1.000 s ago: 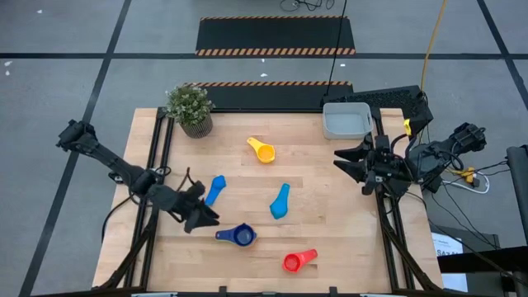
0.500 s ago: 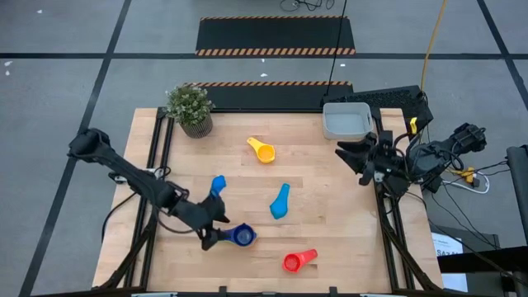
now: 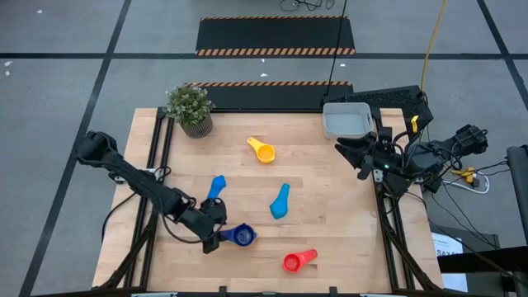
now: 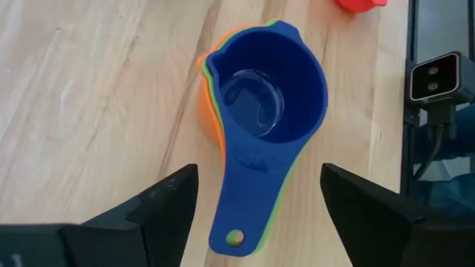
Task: Nest measuring cups in basket
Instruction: Adjust the stacked measuring cup on the table, then stack the yellow measuring cup on the dark blue measuring cup
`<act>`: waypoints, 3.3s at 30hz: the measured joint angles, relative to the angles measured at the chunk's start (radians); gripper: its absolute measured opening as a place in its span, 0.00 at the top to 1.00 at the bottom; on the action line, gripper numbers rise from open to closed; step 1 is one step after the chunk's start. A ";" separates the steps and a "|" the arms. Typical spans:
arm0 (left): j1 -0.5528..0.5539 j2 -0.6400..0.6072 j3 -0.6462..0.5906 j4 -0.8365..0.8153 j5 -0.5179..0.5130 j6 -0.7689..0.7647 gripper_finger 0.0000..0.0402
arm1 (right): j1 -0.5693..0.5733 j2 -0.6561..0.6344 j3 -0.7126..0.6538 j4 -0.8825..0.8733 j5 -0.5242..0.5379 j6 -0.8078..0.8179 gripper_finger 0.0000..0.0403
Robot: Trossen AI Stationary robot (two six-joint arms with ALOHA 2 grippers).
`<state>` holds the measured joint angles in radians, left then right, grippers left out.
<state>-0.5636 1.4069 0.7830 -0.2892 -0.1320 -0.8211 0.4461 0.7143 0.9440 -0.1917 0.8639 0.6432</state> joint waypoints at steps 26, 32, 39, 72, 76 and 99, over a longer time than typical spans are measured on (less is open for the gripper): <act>-0.062 0.153 -0.001 0.008 -0.001 -0.029 0.11 | 0.000 0.000 0.000 -0.013 -0.001 -0.037 0.55; -0.059 0.214 -0.001 0.015 0.020 -0.077 0.16 | 0.000 0.000 0.000 -0.016 0.000 -0.037 0.55; -0.058 0.222 0.000 0.014 0.010 -0.134 0.33 | -0.001 0.000 0.000 -0.024 0.000 -0.043 0.55; -0.059 0.218 -0.001 0.075 0.067 -0.293 0.23 | -0.029 -0.010 0.000 -0.023 -0.032 -0.062 0.55; -0.062 0.215 0.009 0.054 0.125 -0.382 0.20 | -0.029 -0.021 0.000 -0.023 -0.088 -0.066 0.55; -0.121 0.213 0.275 -0.633 0.296 -0.603 0.53 | -0.027 0.059 0.000 -0.370 -0.392 0.153 0.55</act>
<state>-0.6844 1.6199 1.0576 -0.9224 0.1643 -1.4241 0.4191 0.7731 0.9440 -0.5614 0.4722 0.7967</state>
